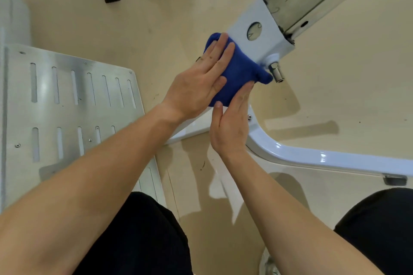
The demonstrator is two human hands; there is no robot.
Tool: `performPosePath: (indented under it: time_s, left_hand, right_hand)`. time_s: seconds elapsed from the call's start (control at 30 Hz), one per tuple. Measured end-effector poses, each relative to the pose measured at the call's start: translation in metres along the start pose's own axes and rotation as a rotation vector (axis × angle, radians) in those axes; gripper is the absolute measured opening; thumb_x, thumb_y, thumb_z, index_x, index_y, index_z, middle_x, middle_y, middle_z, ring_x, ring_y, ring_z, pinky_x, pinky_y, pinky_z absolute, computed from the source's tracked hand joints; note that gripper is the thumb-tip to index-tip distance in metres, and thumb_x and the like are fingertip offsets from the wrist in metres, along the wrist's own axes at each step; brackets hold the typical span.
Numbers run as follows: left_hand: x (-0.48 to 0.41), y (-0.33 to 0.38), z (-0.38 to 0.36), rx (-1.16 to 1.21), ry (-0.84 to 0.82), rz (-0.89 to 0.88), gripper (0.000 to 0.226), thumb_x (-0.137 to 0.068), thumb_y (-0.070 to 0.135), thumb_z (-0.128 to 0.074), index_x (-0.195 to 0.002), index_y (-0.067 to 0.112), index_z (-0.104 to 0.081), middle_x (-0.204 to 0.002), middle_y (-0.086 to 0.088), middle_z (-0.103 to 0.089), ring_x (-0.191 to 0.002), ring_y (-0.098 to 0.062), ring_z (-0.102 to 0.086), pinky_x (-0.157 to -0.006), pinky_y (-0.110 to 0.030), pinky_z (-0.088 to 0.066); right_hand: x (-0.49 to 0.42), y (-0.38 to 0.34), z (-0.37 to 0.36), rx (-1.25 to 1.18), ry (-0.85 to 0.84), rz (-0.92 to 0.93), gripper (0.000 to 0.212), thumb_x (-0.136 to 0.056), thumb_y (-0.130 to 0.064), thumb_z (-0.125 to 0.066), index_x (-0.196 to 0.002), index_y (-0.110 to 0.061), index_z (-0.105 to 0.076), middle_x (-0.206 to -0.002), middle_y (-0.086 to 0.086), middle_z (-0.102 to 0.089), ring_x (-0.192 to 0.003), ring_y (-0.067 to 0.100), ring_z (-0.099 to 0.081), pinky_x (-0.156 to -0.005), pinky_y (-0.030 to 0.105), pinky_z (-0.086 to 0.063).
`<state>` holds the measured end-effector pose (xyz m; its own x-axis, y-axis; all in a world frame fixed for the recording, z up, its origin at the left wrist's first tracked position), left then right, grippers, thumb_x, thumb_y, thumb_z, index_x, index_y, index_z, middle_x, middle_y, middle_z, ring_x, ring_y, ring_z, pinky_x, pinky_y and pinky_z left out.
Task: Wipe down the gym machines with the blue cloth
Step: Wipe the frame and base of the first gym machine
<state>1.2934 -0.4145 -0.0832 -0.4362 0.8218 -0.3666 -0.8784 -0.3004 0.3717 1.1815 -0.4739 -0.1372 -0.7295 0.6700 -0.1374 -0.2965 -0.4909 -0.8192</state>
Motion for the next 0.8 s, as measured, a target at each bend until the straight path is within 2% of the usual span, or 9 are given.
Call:
performPosePath:
  time_s: [0.1,0.2,0.33,0.53,0.67,0.73,0.8]
  left_hand:
    - [0.027,-0.015,-0.015,-0.030,0.013,0.028,0.054,-0.106,0.021,-0.036,-0.156,0.008,-0.018,-0.164,-0.012,-0.011,-0.151,-0.020,-0.013,-0.114,-0.029,-0.035]
    - [0.057,-0.027,-0.023,-0.099,-0.054,0.087,0.056,-0.106,0.021,-0.034,-0.156,0.010,-0.013,-0.164,-0.010,-0.010,-0.151,-0.020,-0.013,-0.105,-0.033,-0.047]
    - [0.064,-0.024,-0.016,-0.150,-0.117,0.120,0.056,-0.105,0.019,-0.036,-0.155,0.006,-0.012,-0.163,-0.015,-0.012,-0.151,-0.025,-0.016,-0.117,-0.037,-0.032]
    - [-0.016,0.016,0.010,-0.110,0.000,0.054,0.054,-0.105,0.021,-0.032,-0.155,0.007,-0.019,-0.163,-0.010,-0.016,-0.150,-0.021,-0.018,-0.118,-0.030,-0.028]
    - [0.002,0.013,0.005,-0.111,-0.005,0.105,0.054,-0.107,0.021,-0.032,-0.156,0.009,-0.016,-0.164,-0.007,-0.011,-0.151,-0.017,-0.014,-0.117,-0.025,-0.028]
    - [0.032,0.005,-0.003,-0.105,-0.025,0.129,0.054,-0.107,0.019,-0.034,-0.156,0.007,-0.015,-0.164,-0.008,-0.009,-0.151,-0.017,-0.012,-0.117,-0.028,-0.030]
    - [0.055,-0.004,-0.010,-0.094,-0.068,0.183,0.056,-0.106,0.020,-0.035,-0.157,0.008,-0.012,-0.165,-0.005,-0.006,-0.151,-0.016,-0.011,-0.113,-0.034,-0.038]
  right_hand:
    - [0.010,0.010,-0.021,0.041,-0.042,-0.034,0.082,-0.097,-0.040,-0.037,-0.156,-0.020,0.016,-0.167,0.005,0.006,-0.154,0.019,-0.006,-0.121,0.041,-0.027]
    - [0.032,0.013,-0.038,0.116,-0.175,-0.039,0.084,-0.098,-0.042,-0.037,-0.155,-0.014,0.018,-0.167,0.011,0.002,-0.153,0.025,-0.011,-0.119,0.045,-0.028]
    - [0.040,0.005,-0.027,0.246,-0.186,0.015,0.081,-0.100,-0.045,-0.034,-0.156,-0.002,0.007,-0.165,0.020,0.003,-0.153,0.028,-0.001,-0.124,0.046,-0.013]
    - [0.002,-0.016,0.020,0.240,0.047,0.047,0.079,-0.100,-0.034,-0.041,-0.155,0.004,0.001,-0.163,0.027,0.001,-0.152,0.033,-0.004,-0.124,0.045,-0.012]
    - [0.008,-0.010,0.012,0.248,-0.003,0.038,0.083,-0.097,-0.029,-0.049,-0.156,0.002,0.000,-0.164,0.024,-0.002,-0.153,0.031,-0.004,-0.123,0.047,-0.014]
    - [0.019,-0.003,0.002,0.288,-0.071,0.026,0.085,-0.095,-0.031,-0.052,-0.156,0.000,-0.002,-0.165,0.019,-0.004,-0.153,0.029,-0.005,-0.124,0.046,-0.013]
    - [0.031,0.003,-0.006,0.339,-0.174,0.028,0.087,-0.095,-0.033,-0.053,-0.157,-0.002,-0.002,-0.166,0.014,-0.005,-0.154,0.026,-0.004,-0.124,0.045,-0.012]
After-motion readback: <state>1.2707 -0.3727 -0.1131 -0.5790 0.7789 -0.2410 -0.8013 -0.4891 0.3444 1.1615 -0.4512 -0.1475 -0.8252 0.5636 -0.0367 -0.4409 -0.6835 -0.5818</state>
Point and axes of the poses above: each hand's wrist, its own x-axis away from the middle knuckle, its own z-axis out of the back of the hand, y = z × x, the point moved 3 cm from there along -x, towards the middle knuckle
